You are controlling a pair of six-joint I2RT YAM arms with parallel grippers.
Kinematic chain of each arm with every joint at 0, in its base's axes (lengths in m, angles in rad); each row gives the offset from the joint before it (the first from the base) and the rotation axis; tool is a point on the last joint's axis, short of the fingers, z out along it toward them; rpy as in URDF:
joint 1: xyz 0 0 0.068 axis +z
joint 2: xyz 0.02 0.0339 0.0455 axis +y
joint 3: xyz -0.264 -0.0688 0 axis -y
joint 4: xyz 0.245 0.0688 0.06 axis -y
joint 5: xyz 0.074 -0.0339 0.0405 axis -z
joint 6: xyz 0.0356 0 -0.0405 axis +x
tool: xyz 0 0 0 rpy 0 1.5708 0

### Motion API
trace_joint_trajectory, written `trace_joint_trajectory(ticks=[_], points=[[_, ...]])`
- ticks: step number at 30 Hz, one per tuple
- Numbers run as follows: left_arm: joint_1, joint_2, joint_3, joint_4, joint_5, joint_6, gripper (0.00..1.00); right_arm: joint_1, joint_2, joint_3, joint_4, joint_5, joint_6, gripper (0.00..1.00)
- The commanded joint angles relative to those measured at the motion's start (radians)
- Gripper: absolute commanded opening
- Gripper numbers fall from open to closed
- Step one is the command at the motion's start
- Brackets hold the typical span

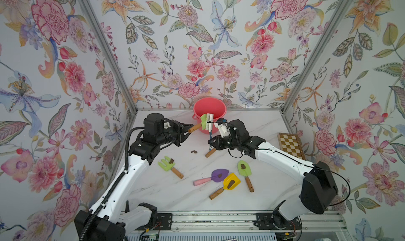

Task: Brush the soil off the hand trowel and place it into the bucket
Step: Brush off the soil from the hand trowel, then place the hand trowel in the bucket.

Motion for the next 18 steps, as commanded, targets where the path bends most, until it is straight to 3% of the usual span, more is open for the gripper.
trace_joint_trajectory(ticks=[1, 8, 11, 15, 18], points=[[0.001, -0.016, 0.051, 0.046, 0.049, 0.022, 0.05, -0.081, 0.059, 0.068, -0.006, -0.027, 0.0, 0.0], [0.047, 0.042, 0.086, 0.214, 0.066, 0.052, 0.06, -0.189, -0.012, 0.11, -0.052, -0.012, 0.009, 0.0], [0.05, 0.146, 0.164, 0.172, 0.056, 0.153, 0.07, -0.223, -0.076, 0.083, -0.053, 0.002, 0.035, 0.0], [0.051, 0.331, 0.263, 0.32, 0.036, 0.144, 0.07, -0.246, -0.175, 0.055, -0.114, 0.072, 0.034, 0.0], [0.051, 0.497, 0.432, 0.257, 0.042, 0.194, 0.06, -0.249, -0.255, 0.033, -0.163, 0.125, 0.032, 0.0]])
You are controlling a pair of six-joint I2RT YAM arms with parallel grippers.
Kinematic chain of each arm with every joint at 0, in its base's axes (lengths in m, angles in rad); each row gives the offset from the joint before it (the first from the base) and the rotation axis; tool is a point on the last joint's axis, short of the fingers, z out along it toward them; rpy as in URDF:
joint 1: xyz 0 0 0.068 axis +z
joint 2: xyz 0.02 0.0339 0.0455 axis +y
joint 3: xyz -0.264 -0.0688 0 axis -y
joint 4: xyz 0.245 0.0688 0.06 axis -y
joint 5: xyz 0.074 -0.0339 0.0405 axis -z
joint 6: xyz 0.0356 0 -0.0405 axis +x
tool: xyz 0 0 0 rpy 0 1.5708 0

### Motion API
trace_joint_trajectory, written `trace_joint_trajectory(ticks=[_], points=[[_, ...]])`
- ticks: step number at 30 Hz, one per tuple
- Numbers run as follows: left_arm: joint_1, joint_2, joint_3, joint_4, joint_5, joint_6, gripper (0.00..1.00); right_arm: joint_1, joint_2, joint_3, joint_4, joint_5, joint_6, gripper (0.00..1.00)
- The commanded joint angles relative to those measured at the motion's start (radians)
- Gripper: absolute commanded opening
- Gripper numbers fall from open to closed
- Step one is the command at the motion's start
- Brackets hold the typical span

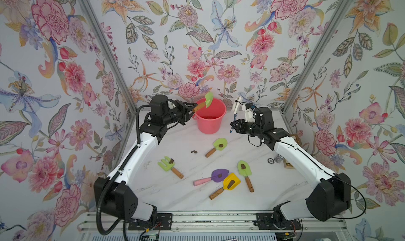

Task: Brush the soil off the hand trowel and place it into the bucket
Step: Place the hand trowel in the bucket.

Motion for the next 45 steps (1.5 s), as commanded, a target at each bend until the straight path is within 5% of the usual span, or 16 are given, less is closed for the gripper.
trace_joint_trajectory(ticks=[1, 11, 21, 31, 42, 45], points=[[0.006, 0.144, 0.165, -0.033, 0.0, 0.091, 0.06, -0.003, -0.085, -0.035, -0.081, 0.083, 0.005, 0.0], [-0.007, 0.441, 0.535, -0.496, -0.132, 0.415, 0.07, -0.025, -0.338, -0.187, -0.13, 0.285, 0.068, 0.01], [-0.075, 0.72, 1.119, -1.052, -0.432, 1.028, 0.08, -0.039, -0.399, -0.264, -0.131, 0.335, 0.113, 0.01], [-0.155, 0.667, 0.988, -1.052, -0.622, 1.294, 0.12, -0.04, -0.357, -0.229, -0.148, 0.303, 0.109, 0.01], [-0.224, 0.593, 0.918, -0.864, -0.753, 1.381, 0.56, -0.039, -0.345, -0.217, -0.157, 0.276, 0.099, 0.02], [-0.235, 0.534, 0.888, -0.811, -0.768, 1.399, 0.57, -0.041, -0.34, -0.212, -0.156, 0.268, 0.097, 0.02]])
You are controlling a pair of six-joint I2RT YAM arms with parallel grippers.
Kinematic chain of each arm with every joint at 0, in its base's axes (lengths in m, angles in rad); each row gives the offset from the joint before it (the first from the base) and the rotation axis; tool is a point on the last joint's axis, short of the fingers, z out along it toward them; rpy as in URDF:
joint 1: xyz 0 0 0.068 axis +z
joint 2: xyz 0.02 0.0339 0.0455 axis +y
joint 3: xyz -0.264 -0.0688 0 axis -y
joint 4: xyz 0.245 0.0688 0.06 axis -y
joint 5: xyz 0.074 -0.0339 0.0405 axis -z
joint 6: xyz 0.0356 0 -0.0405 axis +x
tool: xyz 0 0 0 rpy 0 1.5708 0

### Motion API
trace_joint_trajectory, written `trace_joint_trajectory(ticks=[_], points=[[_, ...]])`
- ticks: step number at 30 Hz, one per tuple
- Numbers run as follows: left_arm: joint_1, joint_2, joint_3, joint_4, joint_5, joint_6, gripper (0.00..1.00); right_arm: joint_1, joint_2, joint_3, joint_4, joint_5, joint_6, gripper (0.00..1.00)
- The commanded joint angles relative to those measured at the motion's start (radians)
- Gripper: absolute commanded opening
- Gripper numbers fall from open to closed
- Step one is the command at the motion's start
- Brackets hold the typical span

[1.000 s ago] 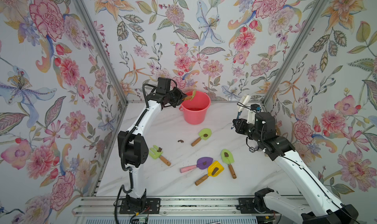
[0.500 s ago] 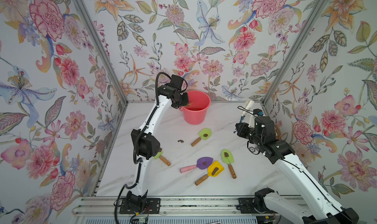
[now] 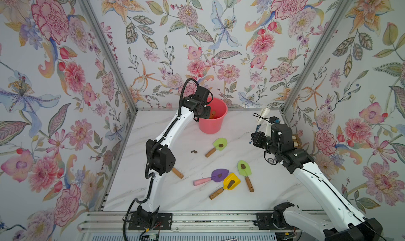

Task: Brush the soil off the hand trowel and place it into the bucket
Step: Place the hand trowel in the bucket, then pick up the hand trowel from the center of the board.

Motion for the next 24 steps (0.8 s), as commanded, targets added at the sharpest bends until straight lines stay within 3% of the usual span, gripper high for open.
trace_joint_trajectory(ticks=[1, 4, 7, 14, 18, 24], points=[[-0.014, -0.131, -0.039, 0.1, -0.052, 0.055, 0.57, -0.007, 0.005, 0.037, -0.007, -0.021, -0.006, 0.02], [-0.052, -0.245, -0.151, 0.173, -0.059, 0.112, 0.59, -0.007, 0.017, 0.051, -0.007, -0.032, -0.016, 0.02], [-0.113, -0.386, -0.349, 0.24, -0.069, 0.16, 0.61, -0.01, 0.031, 0.068, -0.01, -0.049, -0.031, 0.03], [-0.286, -0.665, -0.942, 0.376, -0.142, 0.022, 0.65, -0.034, 0.06, 0.106, -0.025, -0.126, -0.052, 0.03], [-0.393, -0.645, -1.121, 0.405, -0.252, -0.069, 0.64, -0.04, 0.06, 0.113, -0.062, -0.189, -0.072, 0.03], [-0.437, -0.455, -1.143, 0.522, -0.255, -0.043, 0.64, -0.04, -0.006, 0.043, -0.119, -0.26, -0.079, 0.03]])
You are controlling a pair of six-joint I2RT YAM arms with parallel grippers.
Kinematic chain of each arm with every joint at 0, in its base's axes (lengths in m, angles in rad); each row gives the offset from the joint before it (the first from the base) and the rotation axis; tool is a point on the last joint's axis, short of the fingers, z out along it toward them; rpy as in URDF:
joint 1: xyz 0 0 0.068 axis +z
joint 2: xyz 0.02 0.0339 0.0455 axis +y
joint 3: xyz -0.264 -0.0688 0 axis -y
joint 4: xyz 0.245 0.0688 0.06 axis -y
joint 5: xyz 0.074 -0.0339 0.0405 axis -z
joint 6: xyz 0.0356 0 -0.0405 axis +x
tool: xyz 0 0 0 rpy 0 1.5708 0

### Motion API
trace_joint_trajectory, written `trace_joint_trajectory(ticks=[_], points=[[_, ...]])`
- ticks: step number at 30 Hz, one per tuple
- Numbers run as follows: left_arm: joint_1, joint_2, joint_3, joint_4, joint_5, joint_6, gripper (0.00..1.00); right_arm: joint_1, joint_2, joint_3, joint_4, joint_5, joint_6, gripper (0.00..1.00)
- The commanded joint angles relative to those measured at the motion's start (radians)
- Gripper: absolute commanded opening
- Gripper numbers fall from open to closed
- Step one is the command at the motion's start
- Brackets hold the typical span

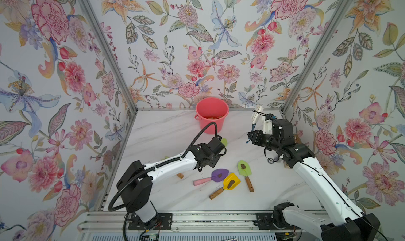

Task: Brush the soil off the hand trowel and place it into the bucket
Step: Pick up the hand trowel from the center of the board.

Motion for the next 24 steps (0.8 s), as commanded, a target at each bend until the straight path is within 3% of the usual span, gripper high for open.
trace_joint_trajectory(ticks=[1, 8, 14, 24], points=[[-0.004, 0.081, 0.036, 0.086, -0.049, 0.009, 0.65, -0.002, -0.065, -0.036, -0.063, -0.055, -0.021, 0.03], [0.009, 0.226, 0.131, 0.08, -0.036, 0.128, 0.65, 0.0, -0.209, -0.122, -0.097, -0.002, 0.049, 0.03], [0.071, 0.188, 0.065, 0.132, 0.017, 0.141, 0.65, 0.009, -0.254, -0.194, -0.064, 0.087, 0.121, 0.03], [0.153, 0.151, -0.046, 0.201, 0.12, 0.189, 0.65, 0.071, -0.19, -0.188, -0.016, 0.154, 0.178, 0.03]])
